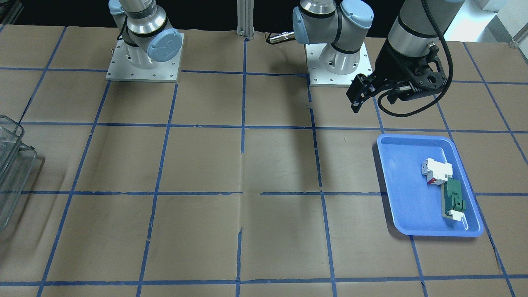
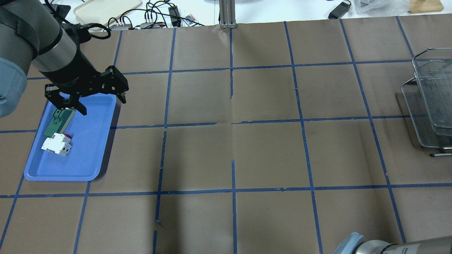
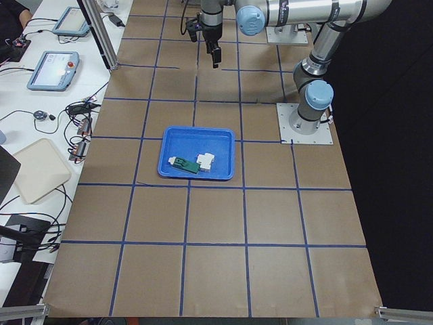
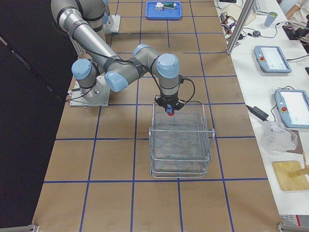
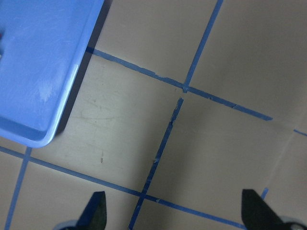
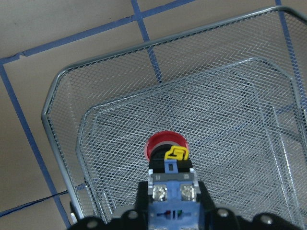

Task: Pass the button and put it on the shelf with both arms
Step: 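Carry the button to the mesh shelf with the right gripper while left arm returns, then release the button into the mesh shelf and raise the right gripper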

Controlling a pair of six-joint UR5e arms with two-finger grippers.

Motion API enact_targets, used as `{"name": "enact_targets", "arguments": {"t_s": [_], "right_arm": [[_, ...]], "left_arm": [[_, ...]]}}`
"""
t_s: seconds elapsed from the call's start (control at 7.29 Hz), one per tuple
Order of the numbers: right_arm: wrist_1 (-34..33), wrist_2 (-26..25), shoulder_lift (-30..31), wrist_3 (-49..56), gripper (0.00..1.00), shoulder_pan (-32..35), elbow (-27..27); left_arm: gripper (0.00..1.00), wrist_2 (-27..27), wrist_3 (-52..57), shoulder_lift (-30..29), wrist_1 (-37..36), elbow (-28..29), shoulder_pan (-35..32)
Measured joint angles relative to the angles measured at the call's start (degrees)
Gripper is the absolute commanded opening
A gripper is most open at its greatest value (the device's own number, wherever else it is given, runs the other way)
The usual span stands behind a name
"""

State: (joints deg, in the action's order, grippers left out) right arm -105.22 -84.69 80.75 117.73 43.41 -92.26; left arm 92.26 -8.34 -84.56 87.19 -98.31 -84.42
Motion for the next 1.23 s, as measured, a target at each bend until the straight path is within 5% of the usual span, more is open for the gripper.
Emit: {"name": "enact_targets", "arguments": {"t_s": [0.82, 1.23], "right_arm": [[0.22, 1.32, -0.07, -2.76, 1.0, 0.85, 3.23], [0.24, 2.83, 3.12, -19.71, 1.0, 12.92, 3.96]], "left_arm": [[1.0, -1.52, 14.62, 1.75, 4.03, 0.06, -0.7], [1.0, -1.52, 17.09, 1.53, 4.15, 0.48, -0.04]]}}
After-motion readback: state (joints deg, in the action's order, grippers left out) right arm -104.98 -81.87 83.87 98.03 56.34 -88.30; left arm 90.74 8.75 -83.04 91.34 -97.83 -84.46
